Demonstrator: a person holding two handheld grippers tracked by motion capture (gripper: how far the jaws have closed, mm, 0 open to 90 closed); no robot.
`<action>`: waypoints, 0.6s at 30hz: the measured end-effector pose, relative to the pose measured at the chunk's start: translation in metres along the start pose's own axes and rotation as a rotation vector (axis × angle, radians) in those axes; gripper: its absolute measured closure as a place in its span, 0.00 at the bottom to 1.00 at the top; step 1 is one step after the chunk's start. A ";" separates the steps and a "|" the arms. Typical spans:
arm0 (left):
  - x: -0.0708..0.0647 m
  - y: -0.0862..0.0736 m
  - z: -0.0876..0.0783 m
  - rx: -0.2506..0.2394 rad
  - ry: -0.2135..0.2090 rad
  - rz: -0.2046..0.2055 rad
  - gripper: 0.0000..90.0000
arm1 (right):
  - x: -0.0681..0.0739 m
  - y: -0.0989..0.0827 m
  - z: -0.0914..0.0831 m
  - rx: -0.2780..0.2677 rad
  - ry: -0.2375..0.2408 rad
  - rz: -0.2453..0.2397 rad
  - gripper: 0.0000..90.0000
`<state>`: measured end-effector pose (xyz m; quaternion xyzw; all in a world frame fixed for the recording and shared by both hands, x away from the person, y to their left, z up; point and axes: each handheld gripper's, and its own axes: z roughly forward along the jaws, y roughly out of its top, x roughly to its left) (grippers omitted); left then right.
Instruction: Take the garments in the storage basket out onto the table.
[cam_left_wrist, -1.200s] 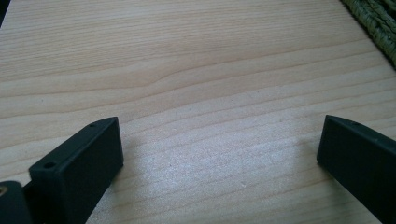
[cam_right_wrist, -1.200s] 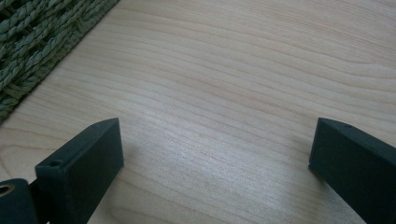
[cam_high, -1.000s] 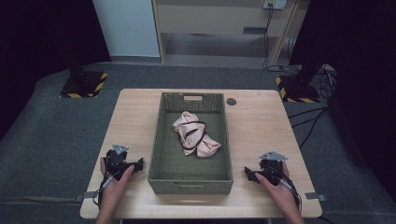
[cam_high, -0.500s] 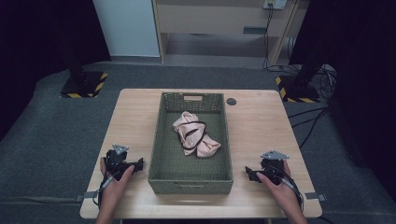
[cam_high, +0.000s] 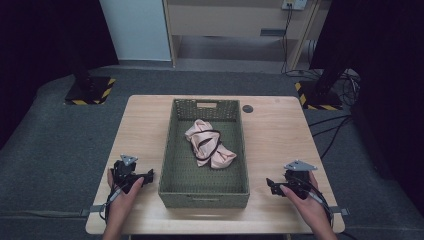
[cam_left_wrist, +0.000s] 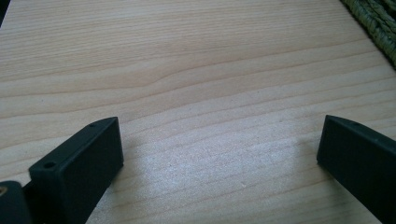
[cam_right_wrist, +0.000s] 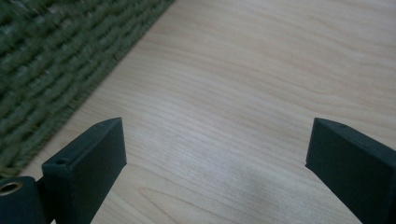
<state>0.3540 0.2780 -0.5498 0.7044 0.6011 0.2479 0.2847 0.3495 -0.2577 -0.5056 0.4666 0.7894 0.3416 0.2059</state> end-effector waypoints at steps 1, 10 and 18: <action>0.000 0.000 0.000 0.000 0.000 0.000 0.00 | 0.000 0.003 -0.003 -0.005 -0.001 -0.003 0.05; 0.000 0.000 0.000 0.000 0.000 0.000 0.00 | 0.008 0.027 -0.023 -0.014 0.004 -0.030 0.04; 0.000 0.000 0.000 0.000 0.000 0.000 0.00 | 0.017 0.053 -0.040 -0.035 -0.004 -0.070 0.04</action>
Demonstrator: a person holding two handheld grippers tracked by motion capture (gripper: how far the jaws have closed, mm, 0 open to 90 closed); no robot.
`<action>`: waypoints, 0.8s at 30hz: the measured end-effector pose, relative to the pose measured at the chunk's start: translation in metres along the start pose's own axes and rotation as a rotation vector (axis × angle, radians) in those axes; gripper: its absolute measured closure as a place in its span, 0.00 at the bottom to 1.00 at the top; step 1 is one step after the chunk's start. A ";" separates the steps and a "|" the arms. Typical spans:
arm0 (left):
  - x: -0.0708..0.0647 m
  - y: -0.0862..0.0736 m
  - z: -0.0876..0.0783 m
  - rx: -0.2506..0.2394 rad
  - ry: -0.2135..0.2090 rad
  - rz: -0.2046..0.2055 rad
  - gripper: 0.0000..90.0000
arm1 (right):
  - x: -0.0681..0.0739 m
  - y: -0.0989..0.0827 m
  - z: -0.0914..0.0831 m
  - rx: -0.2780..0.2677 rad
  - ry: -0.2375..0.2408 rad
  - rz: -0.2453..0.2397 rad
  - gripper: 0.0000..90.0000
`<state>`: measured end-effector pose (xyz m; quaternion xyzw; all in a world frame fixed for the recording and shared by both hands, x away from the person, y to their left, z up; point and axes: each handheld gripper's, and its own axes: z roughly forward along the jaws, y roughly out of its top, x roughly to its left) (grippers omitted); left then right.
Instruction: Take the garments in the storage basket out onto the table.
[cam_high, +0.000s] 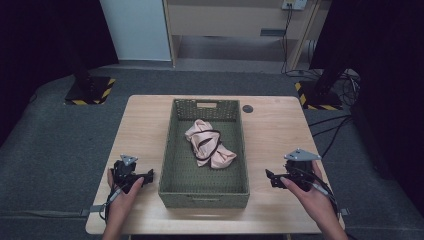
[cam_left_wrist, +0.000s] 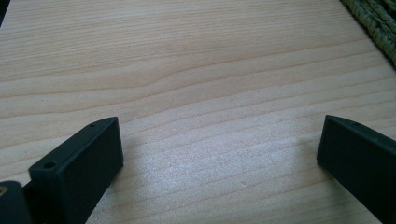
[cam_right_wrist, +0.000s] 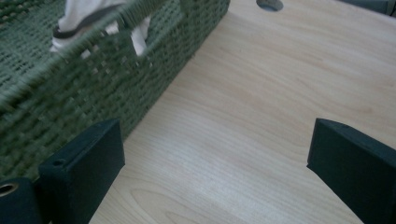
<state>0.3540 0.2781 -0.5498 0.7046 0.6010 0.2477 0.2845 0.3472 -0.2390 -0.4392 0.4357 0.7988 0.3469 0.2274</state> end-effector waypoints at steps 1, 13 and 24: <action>0.000 0.000 0.000 0.000 0.000 0.000 0.00 | 0.001 0.004 -0.002 -0.003 -0.001 -0.004 0.04; 0.000 0.000 0.000 0.000 0.000 0.000 0.00 | 0.014 0.046 -0.015 -0.017 0.004 -0.041 0.04; 0.000 0.000 0.000 0.000 0.000 0.000 0.00 | 0.032 0.083 -0.013 -0.038 0.030 -0.087 0.04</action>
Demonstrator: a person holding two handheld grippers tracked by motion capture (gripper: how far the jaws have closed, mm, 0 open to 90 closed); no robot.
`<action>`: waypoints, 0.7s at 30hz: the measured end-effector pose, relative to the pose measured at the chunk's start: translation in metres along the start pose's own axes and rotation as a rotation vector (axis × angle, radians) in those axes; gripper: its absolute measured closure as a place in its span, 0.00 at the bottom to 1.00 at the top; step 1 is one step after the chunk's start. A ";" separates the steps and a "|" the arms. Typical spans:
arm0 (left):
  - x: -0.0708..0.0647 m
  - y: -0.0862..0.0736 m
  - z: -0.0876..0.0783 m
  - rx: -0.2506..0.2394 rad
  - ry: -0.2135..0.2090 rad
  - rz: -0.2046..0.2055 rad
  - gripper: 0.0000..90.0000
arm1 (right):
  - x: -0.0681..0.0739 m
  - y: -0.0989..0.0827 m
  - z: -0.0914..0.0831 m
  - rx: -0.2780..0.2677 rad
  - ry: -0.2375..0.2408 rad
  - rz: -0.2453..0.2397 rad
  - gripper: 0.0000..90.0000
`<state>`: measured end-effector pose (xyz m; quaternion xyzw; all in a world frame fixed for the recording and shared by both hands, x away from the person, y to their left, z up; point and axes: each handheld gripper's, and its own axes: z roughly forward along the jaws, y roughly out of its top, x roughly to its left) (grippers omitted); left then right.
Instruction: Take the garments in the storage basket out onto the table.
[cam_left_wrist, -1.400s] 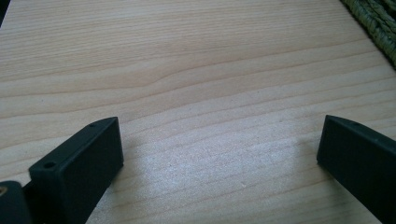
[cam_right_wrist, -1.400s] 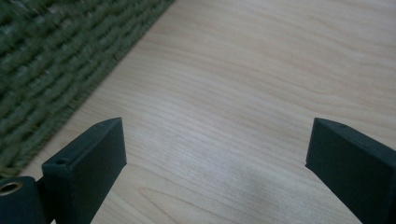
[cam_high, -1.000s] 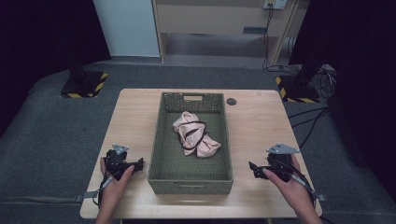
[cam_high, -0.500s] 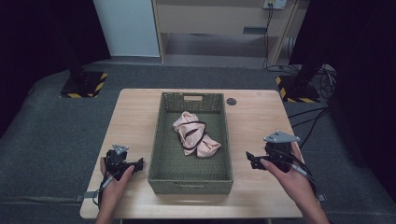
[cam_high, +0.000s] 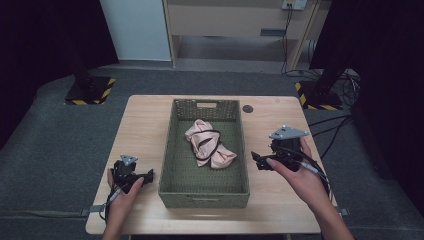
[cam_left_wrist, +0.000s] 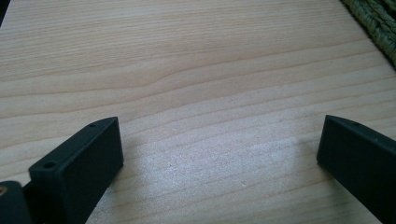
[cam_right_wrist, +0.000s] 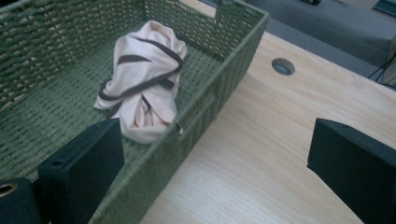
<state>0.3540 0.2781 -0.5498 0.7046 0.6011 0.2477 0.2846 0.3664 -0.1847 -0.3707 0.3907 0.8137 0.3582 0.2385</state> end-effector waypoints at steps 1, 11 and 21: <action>0.000 0.000 0.000 0.000 0.000 0.000 0.00 | 0.002 0.004 0.001 -0.001 0.002 -0.006 0.04; 0.000 0.000 0.000 0.000 0.000 0.000 0.00 | 0.014 0.031 0.012 -0.013 0.016 -0.035 0.05; 0.000 0.000 0.000 0.000 0.000 0.000 0.00 | 0.035 0.053 0.031 -0.006 0.053 -0.067 0.05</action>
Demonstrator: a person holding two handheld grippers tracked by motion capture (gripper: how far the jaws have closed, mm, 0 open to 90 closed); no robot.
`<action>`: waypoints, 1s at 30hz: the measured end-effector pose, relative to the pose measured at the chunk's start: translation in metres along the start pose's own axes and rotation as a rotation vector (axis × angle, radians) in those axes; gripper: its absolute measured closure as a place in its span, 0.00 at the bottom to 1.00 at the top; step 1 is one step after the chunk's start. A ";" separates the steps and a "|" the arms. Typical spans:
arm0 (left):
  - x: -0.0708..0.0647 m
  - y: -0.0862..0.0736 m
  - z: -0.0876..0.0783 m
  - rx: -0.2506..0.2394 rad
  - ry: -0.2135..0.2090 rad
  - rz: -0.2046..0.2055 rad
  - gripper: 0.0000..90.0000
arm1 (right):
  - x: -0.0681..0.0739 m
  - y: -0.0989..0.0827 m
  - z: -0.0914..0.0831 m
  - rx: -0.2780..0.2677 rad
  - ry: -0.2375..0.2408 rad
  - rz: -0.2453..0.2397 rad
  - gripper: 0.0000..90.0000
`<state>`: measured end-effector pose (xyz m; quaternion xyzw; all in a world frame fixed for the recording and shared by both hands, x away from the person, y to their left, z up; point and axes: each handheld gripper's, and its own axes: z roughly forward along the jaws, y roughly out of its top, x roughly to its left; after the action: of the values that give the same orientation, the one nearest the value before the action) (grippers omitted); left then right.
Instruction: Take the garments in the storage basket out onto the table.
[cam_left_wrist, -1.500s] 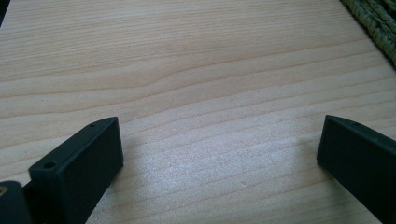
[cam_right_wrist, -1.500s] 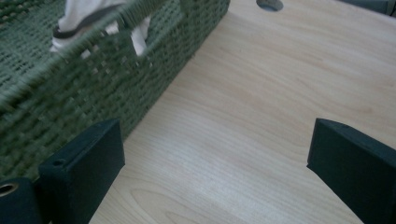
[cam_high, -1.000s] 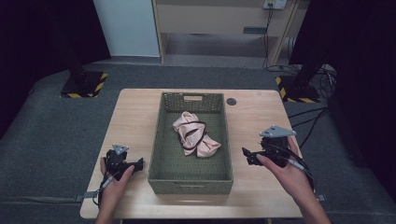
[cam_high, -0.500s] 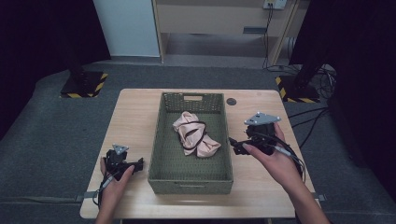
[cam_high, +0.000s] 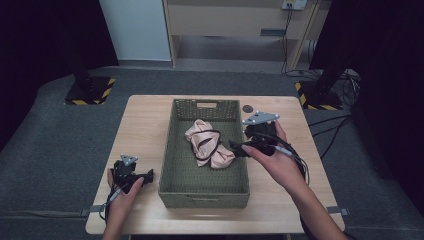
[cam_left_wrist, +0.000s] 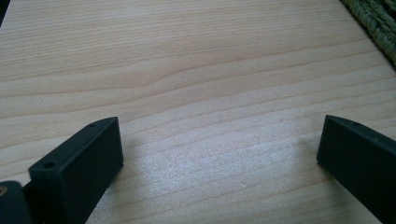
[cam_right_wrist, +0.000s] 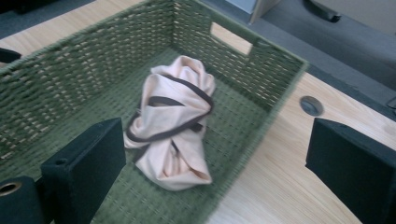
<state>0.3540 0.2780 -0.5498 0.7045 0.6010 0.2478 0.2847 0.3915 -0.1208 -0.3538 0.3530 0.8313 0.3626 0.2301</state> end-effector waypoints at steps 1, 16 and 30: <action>0.000 0.000 0.000 0.000 0.000 0.000 0.00 | 0.002 0.002 0.003 0.004 0.002 -0.008 0.05; 0.000 0.000 0.000 0.000 0.000 0.000 0.00 | 0.018 0.017 0.046 0.020 0.042 0.010 0.05; 0.000 0.000 0.000 0.000 0.000 0.000 0.00 | 0.022 0.020 0.069 0.024 0.071 0.036 0.05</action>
<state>0.3540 0.2780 -0.5498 0.7045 0.6011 0.2477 0.2847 0.4293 -0.0643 -0.3847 0.3577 0.8367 0.3689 0.1896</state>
